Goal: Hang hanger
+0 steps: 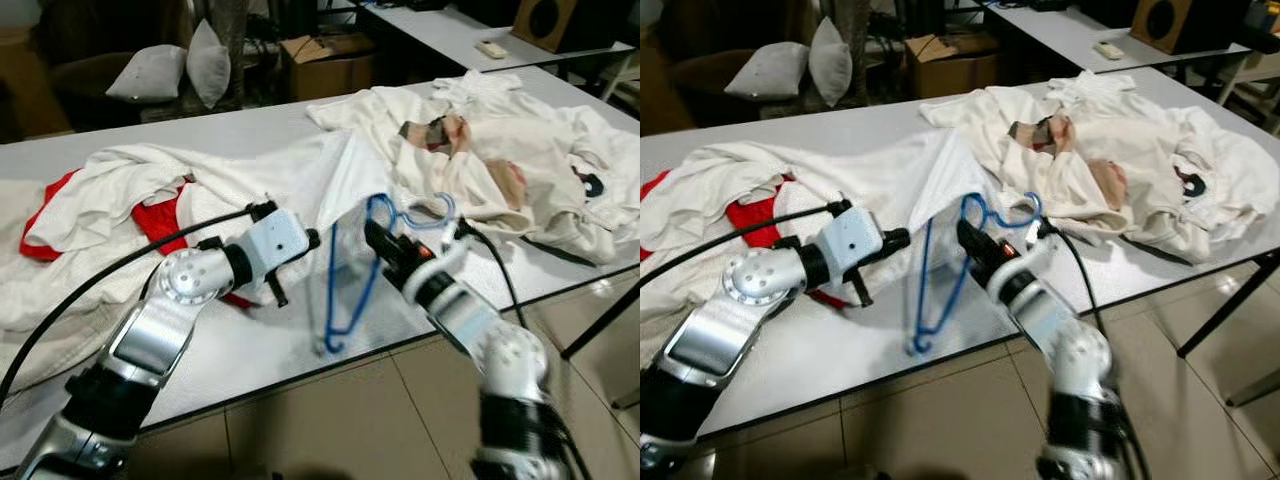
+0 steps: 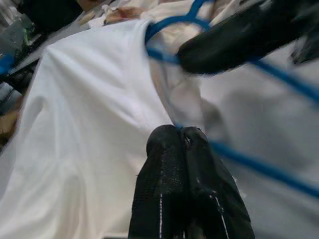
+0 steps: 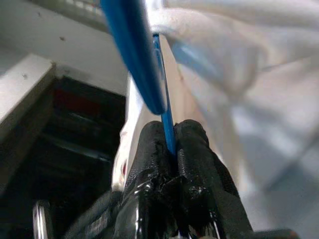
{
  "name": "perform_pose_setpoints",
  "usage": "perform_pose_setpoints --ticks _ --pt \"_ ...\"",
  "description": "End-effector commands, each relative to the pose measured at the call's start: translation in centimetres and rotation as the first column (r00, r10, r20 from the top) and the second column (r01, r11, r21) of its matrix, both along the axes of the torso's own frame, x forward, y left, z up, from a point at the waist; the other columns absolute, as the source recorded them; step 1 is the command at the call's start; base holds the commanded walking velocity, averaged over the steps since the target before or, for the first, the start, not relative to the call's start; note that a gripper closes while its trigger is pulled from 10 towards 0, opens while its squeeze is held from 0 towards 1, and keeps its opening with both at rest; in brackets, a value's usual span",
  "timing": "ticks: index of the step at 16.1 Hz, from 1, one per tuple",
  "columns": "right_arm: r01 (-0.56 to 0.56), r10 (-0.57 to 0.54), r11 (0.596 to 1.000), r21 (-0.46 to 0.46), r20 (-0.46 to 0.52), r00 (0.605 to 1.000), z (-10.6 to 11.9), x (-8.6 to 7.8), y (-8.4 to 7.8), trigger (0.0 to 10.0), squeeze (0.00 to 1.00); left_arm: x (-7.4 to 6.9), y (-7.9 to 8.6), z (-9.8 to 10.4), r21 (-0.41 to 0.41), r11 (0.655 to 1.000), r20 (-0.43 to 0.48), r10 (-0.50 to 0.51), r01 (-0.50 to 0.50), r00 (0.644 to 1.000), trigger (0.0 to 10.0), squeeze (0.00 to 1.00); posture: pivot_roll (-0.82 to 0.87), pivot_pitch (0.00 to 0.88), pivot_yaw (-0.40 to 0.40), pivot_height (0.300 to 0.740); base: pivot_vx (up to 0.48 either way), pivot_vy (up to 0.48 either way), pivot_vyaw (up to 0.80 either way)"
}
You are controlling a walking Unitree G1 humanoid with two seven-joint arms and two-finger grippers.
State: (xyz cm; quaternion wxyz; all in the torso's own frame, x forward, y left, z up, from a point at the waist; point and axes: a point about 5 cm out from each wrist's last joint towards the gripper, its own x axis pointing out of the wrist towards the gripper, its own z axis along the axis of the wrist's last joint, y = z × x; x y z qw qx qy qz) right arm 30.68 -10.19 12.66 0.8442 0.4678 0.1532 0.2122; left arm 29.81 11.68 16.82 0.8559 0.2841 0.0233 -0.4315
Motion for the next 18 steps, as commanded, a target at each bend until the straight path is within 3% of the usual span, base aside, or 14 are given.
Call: perform_pose_setpoints --ticks 1,4,5,6,11,13,14,15,16,17,18 --pt "0.058 -0.058 0.998 0.001 -0.019 0.998 -0.3 1.1 0.2 10.0 0.0 -0.1 -0.6 0.6 -0.051 0.998 -0.038 -0.03 0.028 0.999 0.0 0.0 0.08 0.022 0.035 0.74 0.0 0.0 0.0" --pt "0.126 -0.122 0.989 0.074 -0.056 0.991 -0.1 3.1 1.0 10.0 0.0 -0.6 -1.2 1.3 -0.143 0.988 -0.133 -0.081 0.062 0.988 0.0 0.0 0.1 0.028 0.028 0.74 0.0 0.0 0.0" --pt "0.148 -0.139 0.976 0.162 -0.068 0.988 0.4 3.9 1.3 10.0 0.0 -1.1 -1.4 1.4 -0.178 0.98 -0.182 -0.123 0.09 0.976 0.0 0.0 0.1 0.031 0.025 0.74 0.0 0.0 0.0" --pt "0.14 -0.132 0.973 0.185 -0.058 0.99 0.8 4.3 1.6 10.0 0.0 -1.6 -1.7 1.7 -0.225 0.968 -0.21 -0.159 0.11 0.965 0.0 0.0 0.1 0.033 0.023 0.74 0.0 0.0 0.0" --pt "0.104 -0.098 0.929 0.354 -0.036 0.995 1.9 5.1 2.0 10.0 0.0 -1.9 -3.1 3.9 -0.421 0.902 -0.251 -0.219 0.097 0.943 0.0 0.0 0.1 0.036 0.013 0.74 0.0 0.0 0.0" --pt "0.089 -0.086 0.934 0.347 -0.022 0.996 2.0 5.0 2.1 10.0 0.0 -1.9 -3.1 4.0 -0.411 0.906 -0.249 -0.212 0.095 0.945 0.0 0.0 0.1 0.034 0.014 0.74 0.0 0.0 0.0" --pt "0.041 -0.046 0.949 0.311 0.01 0.999 1.9 4.8 2.2 10.0 0.0 -0.6 -1.4 2.5 -0.2 0.979 -0.168 -0.001 -0.033 0.986 3.4 0.0 0.09 0.028 0.021 0.74 0.0 0.0 0.0" --pt "0.035 -0.04 0.954 0.297 0.011 0.999 1.8 4.7 2.2 10.0 0.0 -0.5 -1.1 2.3 -0.159 0.986 -0.152 0.024 -0.048 0.988 3.4 0.0 0.09 0.028 0.021 0.74 0.0 0.0 0.0" --pt "0.013 -0.018 0.974 0.225 0.021 1.0 1.3 4.5 2.0 10.0 0.0 -0.3 0.0 0.8 -0.036 0.996 -0.129 0.08 -0.085 0.988 10.0 0.0 0.09 0.024 0.016 0.74 0.0 0.0 0.0" --pt "-0.006 0.002 0.987 0.159 0.028 1.0 0.8 4.2 1.6 10.0 0.0 -0.3 1.1 -0.6 0.052 0.991 -0.117 0.126 -0.12 0.985 10.0 0.0 0.08 0.025 0.009 0.74 0.0 0.0 0.0" --pt "-0.011 0.008 0.993 0.118 0.027 1.0 0.2 3.8 1.0 10.0 0.0 -0.8 1.4 -1.6 0.096 0.99 -0.13 0.116 -0.104 0.985 10.0 0.42 0.08 0.024 0.004 0.74 0.0 0.0 0.0"
